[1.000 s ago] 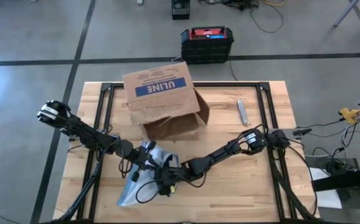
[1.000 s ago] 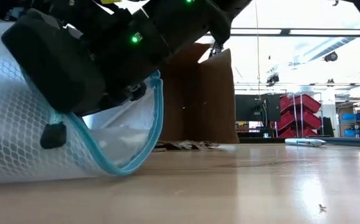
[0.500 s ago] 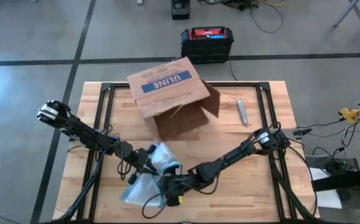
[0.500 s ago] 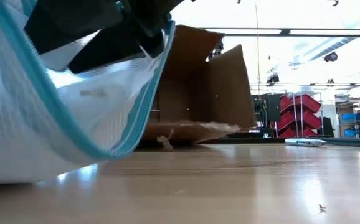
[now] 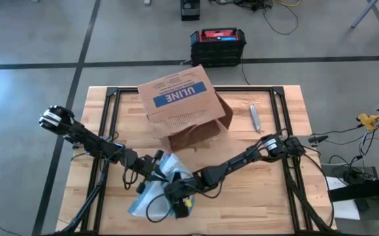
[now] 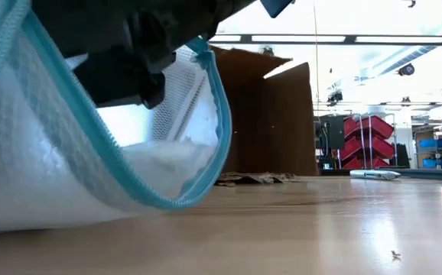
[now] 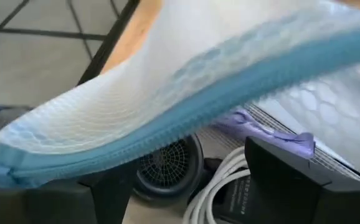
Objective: Pack items into zip bag
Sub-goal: Put the blue chocolate bar into the blue zip bag, then put the green charger adapter into the blue zip bag
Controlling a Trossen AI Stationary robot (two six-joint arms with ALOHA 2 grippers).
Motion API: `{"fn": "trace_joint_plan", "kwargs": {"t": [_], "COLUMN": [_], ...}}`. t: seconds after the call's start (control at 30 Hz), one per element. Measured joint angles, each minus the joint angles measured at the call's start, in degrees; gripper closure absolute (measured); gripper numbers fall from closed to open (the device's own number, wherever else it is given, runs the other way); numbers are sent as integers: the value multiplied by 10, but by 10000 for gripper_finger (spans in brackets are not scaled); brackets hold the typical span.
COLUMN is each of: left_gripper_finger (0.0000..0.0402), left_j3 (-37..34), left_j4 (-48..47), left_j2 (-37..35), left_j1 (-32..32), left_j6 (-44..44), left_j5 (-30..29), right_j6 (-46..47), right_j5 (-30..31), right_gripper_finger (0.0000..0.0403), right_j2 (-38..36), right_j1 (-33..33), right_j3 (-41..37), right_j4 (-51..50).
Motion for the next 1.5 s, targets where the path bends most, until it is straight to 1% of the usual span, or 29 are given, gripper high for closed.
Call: {"fn": "trace_joint_plan", "kwargs": {"t": [0.13,0.27,0.33,0.43,0.5,0.63,0.77,0.87,1.03,1.1,1.23,1.37,1.43,1.5], "left_gripper_finger": [401,402,402,402,402,402,401,401,401,401,401,401,401,401], "left_j3": [-5,-8,-8,-11,-16,-26,-31,-31,-31,-31,-31,-31,-31,-28], "left_j4": [1,-5,-6,-16,-27,-54,-78,-80,-92,-113,-155,-194,-216,-258], "left_j2": [-9,-21,-27,-29,-28,-28,-29,-32,-44,-54,-84,-127,-155,-190], "left_j1": [-1,0,1,3,3,0,-17,-40,-94,-120,-175,-230,-256,-279], "left_j6": [10,15,12,9,-2,-51,-94,-108,-121,-133,-161,-172,-172,-175], "left_j5": [-40,-81,-115,-188,-201,-201,-178,-174,-169,-175,-231,-286,-312,-339], "right_j6": [-10,-9,-14,-27,-26,-22,-23,-30,-24,-13,26,106,162,220], "right_j5": [-37,-21,-16,-28,-28,-13,48,96,130,158,235,325,402,488], "right_gripper_finger": [137,143,146,151,156,166,177,184,191,193,201,222,241,267], "right_j2": [-10,-24,-32,-36,-36,-43,-65,-91,-143,-159,-178,-175,-172,-167], "right_j1": [2,9,16,21,21,23,23,24,25,27,30,24,19,11], "right_j3": [0,0,0,1,1,1,1,1,1,-3,-44,-121,-167,-212], "right_j4": [-14,-66,-87,-90,-98,-124,-168,-198,-262,-296,-326,-298,-262,-228]}}
